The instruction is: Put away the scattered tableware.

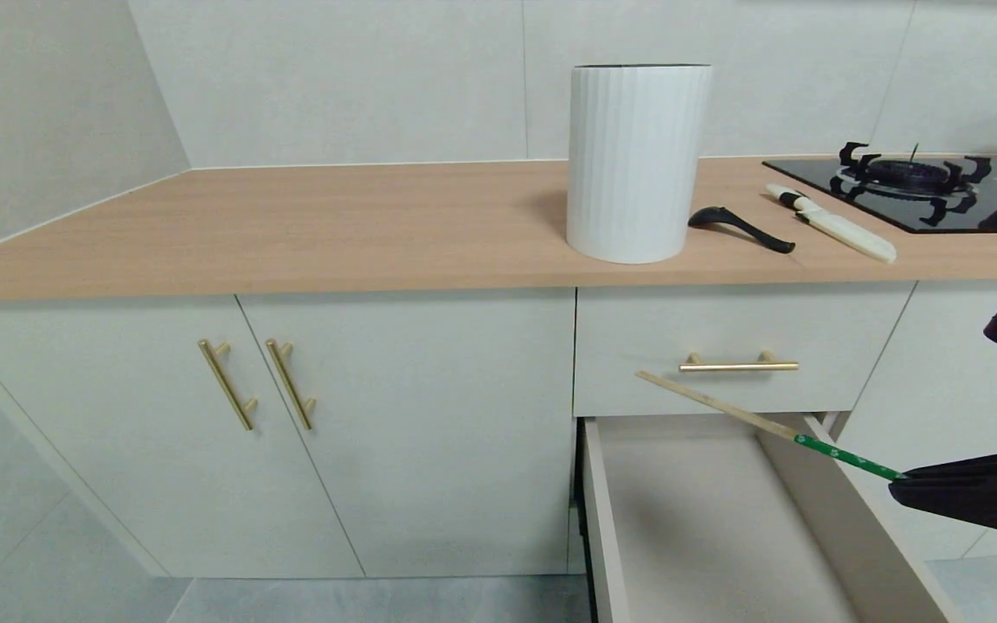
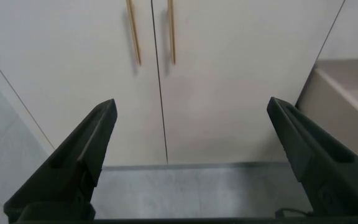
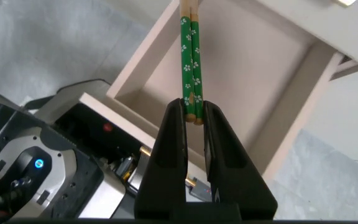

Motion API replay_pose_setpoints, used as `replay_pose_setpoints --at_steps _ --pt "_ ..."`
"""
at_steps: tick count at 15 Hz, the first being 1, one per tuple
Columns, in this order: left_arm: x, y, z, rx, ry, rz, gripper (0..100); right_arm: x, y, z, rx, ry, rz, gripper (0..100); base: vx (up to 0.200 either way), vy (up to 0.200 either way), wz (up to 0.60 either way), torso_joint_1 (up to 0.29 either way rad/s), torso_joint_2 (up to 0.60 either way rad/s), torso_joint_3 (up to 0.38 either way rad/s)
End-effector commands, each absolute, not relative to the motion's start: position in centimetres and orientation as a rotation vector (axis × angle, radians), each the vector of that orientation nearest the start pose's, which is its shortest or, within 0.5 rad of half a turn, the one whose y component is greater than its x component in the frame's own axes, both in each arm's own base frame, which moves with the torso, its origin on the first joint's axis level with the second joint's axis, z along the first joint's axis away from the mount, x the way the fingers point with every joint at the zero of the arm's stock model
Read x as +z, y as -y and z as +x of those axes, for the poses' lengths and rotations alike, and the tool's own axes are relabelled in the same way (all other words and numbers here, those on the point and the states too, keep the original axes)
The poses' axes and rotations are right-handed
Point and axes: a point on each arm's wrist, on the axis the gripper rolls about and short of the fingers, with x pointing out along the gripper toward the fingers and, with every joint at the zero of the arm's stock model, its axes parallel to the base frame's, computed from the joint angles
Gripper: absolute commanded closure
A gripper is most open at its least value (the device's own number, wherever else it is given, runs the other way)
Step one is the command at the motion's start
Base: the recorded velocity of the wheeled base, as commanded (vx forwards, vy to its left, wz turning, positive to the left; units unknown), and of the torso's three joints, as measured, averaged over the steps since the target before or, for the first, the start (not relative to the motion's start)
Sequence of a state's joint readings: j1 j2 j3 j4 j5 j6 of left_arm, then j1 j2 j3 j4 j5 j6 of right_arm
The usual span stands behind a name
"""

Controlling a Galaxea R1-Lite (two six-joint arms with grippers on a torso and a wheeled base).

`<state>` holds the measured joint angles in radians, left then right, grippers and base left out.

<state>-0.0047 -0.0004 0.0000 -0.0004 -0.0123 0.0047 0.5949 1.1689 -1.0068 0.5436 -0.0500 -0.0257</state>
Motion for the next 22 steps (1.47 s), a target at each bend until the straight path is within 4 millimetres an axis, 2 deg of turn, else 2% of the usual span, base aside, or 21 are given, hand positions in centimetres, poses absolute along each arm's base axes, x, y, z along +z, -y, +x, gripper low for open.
replay_pose_setpoints --at_steps 1,4,9,11,15,19,22 --pt "7.5 0.0 -2.3 -0.017 0.000 0.005 0 25.4 -8.2 12.3 0.530 -0.684 -0.255 100 0.000 0.000 0.00 -0.119 0.45 0.325" --pt "7.5 0.0 -2.3 -0.017 0.000 0.005 0 25.3 -8.3 12.5 0.530 -0.690 -0.257 100 0.000 0.000 0.00 -0.079 0.36 0.271" --pt "7.5 0.0 -2.3 -0.017 0.000 0.005 0 24.7 -8.9 13.6 0.516 -0.722 -0.262 100 0.000 0.000 0.00 -0.012 0.04 0.032" --pt "7.5 0.0 -2.3 -0.017 0.000 0.005 0 23.8 -9.4 15.4 0.481 -0.757 -0.263 100 0.000 0.000 0.00 0.000 0.00 0.000" --pt "7.5 0.0 -2.3 -0.017 0.000 0.005 0 20.3 -11.1 20.2 0.357 -0.909 -0.305 100 0.000 0.000 0.00 0.000 0.00 0.000" --pt "7.5 0.0 -2.3 -0.017 0.000 0.005 0 17.7 -13.0 23.3 0.311 -0.994 -0.251 100 0.000 0.000 0.00 0.000 0.00 0.000" --pt "7.5 0.0 -2.3 -0.017 0.000 0.005 0 14.2 -14.7 26.1 0.294 -1.015 -0.231 100 0.000 0.000 0.00 0.000 0.00 0.000"
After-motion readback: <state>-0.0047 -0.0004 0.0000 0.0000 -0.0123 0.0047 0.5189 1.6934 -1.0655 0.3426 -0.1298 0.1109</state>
